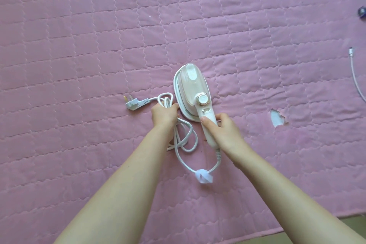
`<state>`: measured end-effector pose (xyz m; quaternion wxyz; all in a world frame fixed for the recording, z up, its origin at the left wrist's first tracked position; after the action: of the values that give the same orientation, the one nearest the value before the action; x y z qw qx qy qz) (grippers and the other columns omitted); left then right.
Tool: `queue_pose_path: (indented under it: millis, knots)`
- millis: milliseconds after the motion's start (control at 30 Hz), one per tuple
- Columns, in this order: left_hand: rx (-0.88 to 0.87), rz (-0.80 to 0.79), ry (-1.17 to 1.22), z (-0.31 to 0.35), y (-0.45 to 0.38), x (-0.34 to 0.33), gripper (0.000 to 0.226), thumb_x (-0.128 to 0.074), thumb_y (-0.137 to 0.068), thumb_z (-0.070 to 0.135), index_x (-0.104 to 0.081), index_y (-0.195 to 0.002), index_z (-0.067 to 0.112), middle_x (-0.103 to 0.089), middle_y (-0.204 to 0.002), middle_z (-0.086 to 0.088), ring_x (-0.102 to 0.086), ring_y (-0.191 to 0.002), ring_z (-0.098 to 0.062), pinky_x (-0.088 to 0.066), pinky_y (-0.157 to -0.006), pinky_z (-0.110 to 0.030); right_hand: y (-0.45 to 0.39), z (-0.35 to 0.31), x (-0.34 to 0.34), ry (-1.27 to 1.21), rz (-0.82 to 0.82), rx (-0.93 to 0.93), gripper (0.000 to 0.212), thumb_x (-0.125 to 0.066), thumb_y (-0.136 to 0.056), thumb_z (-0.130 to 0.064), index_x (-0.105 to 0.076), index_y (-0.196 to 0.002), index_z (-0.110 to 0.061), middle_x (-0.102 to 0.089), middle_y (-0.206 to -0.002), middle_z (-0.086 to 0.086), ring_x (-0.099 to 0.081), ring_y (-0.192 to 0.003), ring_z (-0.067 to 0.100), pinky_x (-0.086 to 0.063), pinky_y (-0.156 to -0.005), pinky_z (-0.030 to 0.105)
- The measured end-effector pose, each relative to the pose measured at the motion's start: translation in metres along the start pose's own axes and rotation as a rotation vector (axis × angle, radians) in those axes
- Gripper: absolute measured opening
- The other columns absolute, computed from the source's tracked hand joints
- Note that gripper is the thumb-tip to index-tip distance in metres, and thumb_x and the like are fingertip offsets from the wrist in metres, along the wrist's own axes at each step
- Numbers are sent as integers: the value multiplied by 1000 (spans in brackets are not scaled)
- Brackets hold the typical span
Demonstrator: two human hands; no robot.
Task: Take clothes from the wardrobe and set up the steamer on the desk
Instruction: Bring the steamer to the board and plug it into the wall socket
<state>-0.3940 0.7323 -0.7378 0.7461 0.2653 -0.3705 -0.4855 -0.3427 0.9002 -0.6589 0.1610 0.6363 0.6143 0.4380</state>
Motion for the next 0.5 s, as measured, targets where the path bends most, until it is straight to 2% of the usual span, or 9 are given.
queue_pose_path:
  millis: [100, 167, 267, 333, 500]
  knots:
    - [2, -5, -28, 2, 2, -2, 14, -69, -76, 15, -57, -70, 11, -58, -61, -8, -53, -59, -23, -46, -58, -35, -1, 0, -3, -173, -96, -37, 34, -64, -85, -43, -55, -100, -14, -69, -97, 12, -70, -73, 21, -58, -78, 46]
    - [13, -47, -9, 4, 6, -4, 16, -68, -78, 14, -55, -69, 11, -55, -60, -9, -49, -58, -22, -40, -56, -31, -2, -3, -2, -206, -104, -25, 28, -65, -87, -34, -56, -101, -12, -69, -90, 12, -68, -67, 19, -57, -74, 44]
    - [29, -85, -10, 7, 13, -7, 15, -70, -81, 16, -60, -75, 7, -55, -56, -7, -49, -49, -21, -41, -53, -29, -3, -8, 3, -179, -65, 15, 27, -69, -83, -35, -56, -96, -15, -67, -78, 6, -63, -62, 19, -57, -65, 42]
    - [26, -79, -4, 9, 18, -8, 15, -72, -81, 16, -62, -81, 5, -54, -55, -8, -48, -45, -19, -41, -49, -25, -5, -11, 9, -149, -28, 33, 27, -72, -80, -37, -55, -89, -18, -64, -74, 5, -60, -58, 20, -54, -56, 35]
    - [49, -110, 20, 6, 33, -5, 18, -72, -81, 15, -59, -71, 7, -50, -43, -3, -45, -42, -17, -40, -48, -25, -1, -15, 22, -74, 44, 76, 30, -75, -74, -37, -53, -83, -17, -59, -64, 5, -52, -45, 20, -42, -45, 27]
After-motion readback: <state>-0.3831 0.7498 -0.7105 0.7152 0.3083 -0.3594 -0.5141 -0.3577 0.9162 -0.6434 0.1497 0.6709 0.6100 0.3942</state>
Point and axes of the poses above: each hand's wrist, its own y-axis away from the middle knuckle, its own x-axis out of the back of the hand, z = x × y, the point moved 5 cm from there along -y, towards the middle knuckle
